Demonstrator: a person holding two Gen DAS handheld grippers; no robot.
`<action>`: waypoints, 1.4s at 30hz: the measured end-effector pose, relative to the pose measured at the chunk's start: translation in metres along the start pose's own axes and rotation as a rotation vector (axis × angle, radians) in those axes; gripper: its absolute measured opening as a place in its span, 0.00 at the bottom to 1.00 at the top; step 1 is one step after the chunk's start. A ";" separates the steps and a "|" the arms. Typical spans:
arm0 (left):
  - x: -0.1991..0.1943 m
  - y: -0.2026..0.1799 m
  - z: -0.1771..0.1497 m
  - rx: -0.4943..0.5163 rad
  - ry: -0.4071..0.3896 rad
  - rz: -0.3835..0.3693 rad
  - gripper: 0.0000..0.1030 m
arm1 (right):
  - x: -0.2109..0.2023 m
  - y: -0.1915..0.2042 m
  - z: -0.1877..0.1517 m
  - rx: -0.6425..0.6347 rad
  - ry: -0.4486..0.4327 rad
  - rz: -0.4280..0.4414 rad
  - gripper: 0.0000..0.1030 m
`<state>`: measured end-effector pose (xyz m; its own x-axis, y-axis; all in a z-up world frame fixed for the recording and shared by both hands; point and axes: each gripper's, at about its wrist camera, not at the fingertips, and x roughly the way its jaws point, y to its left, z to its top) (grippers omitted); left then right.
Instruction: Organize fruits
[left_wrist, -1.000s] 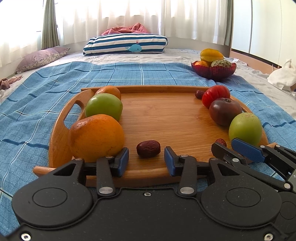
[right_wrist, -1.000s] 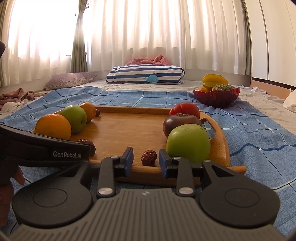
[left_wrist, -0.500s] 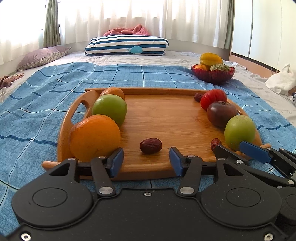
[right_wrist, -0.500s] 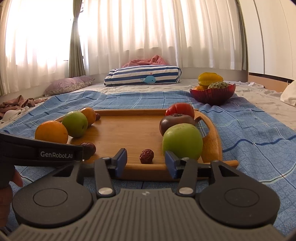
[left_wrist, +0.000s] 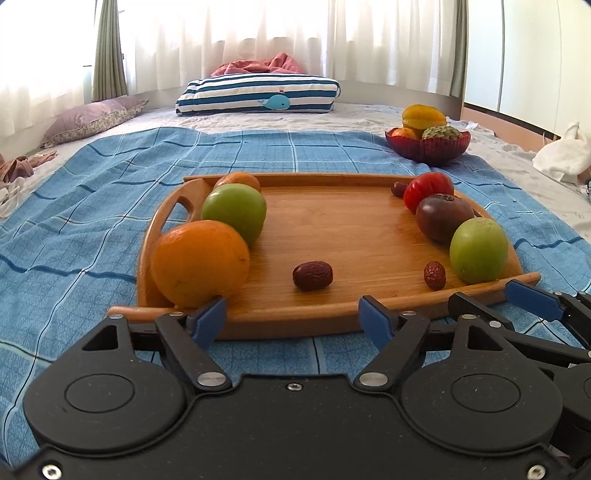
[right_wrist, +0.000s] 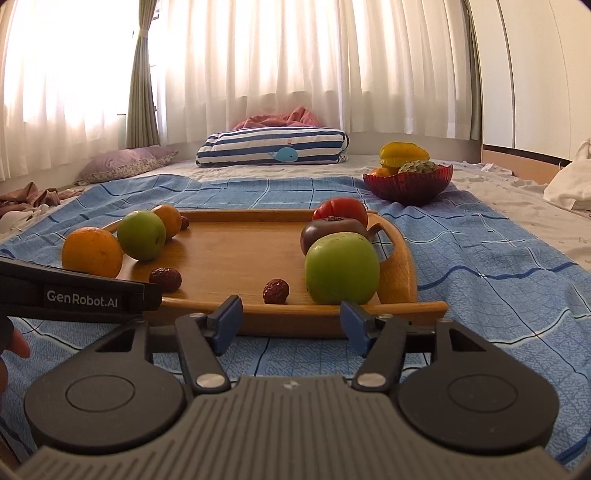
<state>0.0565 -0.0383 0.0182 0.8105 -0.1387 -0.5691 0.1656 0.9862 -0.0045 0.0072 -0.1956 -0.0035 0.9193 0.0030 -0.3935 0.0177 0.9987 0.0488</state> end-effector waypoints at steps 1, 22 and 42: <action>-0.001 0.001 -0.001 -0.005 0.000 0.001 0.78 | -0.001 0.000 0.000 0.001 0.002 0.001 0.73; -0.004 0.021 -0.025 -0.030 0.041 0.059 0.87 | 0.006 0.011 -0.015 -0.007 0.085 -0.044 0.87; 0.009 0.028 -0.033 -0.018 0.070 0.059 1.00 | 0.021 0.005 -0.007 -0.022 0.218 -0.061 1.00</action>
<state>0.0499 -0.0094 -0.0142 0.7775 -0.0740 -0.6245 0.1076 0.9941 0.0162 0.0241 -0.1901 -0.0181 0.8102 -0.0483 -0.5842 0.0594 0.9982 -0.0002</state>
